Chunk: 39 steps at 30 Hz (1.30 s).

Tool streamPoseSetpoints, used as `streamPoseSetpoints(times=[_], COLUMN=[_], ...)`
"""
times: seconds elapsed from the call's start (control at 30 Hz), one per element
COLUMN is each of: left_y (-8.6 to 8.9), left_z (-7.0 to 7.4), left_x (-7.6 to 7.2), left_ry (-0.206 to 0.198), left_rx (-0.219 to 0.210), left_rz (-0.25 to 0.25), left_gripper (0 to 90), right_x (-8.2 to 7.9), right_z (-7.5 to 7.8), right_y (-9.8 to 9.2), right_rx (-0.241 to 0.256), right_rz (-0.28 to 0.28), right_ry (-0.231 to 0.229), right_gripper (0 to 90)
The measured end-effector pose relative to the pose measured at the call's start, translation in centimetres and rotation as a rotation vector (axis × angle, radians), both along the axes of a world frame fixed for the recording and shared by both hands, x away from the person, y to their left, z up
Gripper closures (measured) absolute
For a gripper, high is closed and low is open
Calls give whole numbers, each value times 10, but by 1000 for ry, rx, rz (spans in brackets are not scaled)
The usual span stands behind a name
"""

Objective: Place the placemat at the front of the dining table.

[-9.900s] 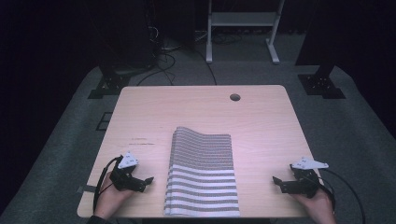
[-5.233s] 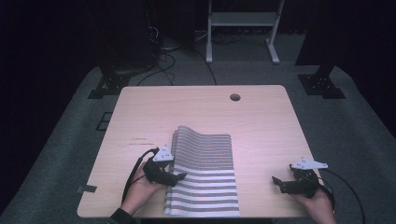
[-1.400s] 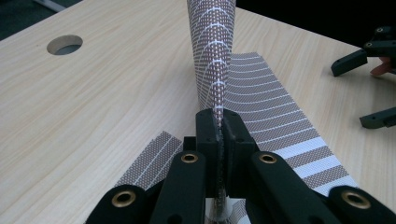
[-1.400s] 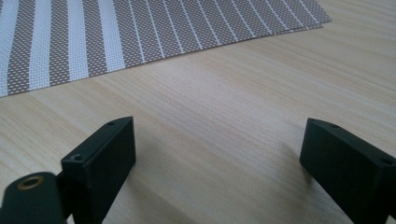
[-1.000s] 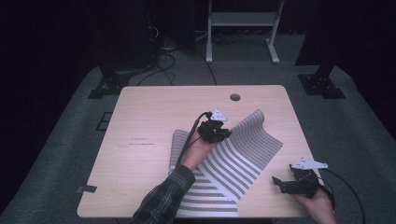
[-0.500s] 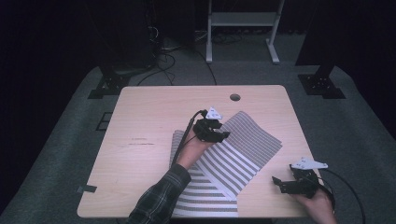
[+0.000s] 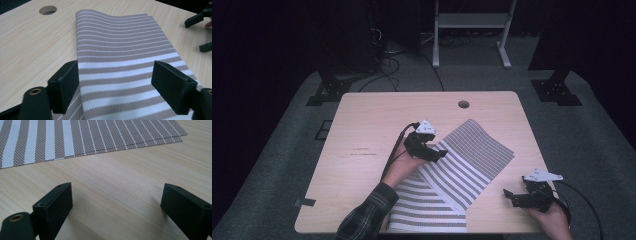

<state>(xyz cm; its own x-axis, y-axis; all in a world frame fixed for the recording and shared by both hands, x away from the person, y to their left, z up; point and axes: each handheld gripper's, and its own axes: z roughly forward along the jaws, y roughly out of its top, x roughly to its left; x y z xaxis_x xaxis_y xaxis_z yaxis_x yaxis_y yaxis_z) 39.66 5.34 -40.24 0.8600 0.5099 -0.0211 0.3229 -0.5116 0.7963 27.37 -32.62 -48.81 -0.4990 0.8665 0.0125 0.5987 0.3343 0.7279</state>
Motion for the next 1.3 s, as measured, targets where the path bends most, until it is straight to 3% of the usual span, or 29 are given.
streamPoseSetpoints(times=[0.27,0.7,1.03,1.2,1.3], left_y=[28,71,111,141,148], left_z=[-2,-5,-19,-36,-42], left_x=[-19,-51,-71,-83,-86], left_ry=[-15,-35,-31,-27,-9], left_rx=[16,-16,-6,38,48], left_rz=[15,31,68,95,100], left_gripper=[116,11,0,0,0], right_x=[0,0,-1,-1,-2], right_z=[0,0,0,1,1], right_y=[0,-1,-1,0,2], right_rx=[1,0,-2,-4,-2], right_rz=[0,11,25,37,38], right_ry=[-1,-3,-3,2,4], right_gripper=[92,95,95,95,95])
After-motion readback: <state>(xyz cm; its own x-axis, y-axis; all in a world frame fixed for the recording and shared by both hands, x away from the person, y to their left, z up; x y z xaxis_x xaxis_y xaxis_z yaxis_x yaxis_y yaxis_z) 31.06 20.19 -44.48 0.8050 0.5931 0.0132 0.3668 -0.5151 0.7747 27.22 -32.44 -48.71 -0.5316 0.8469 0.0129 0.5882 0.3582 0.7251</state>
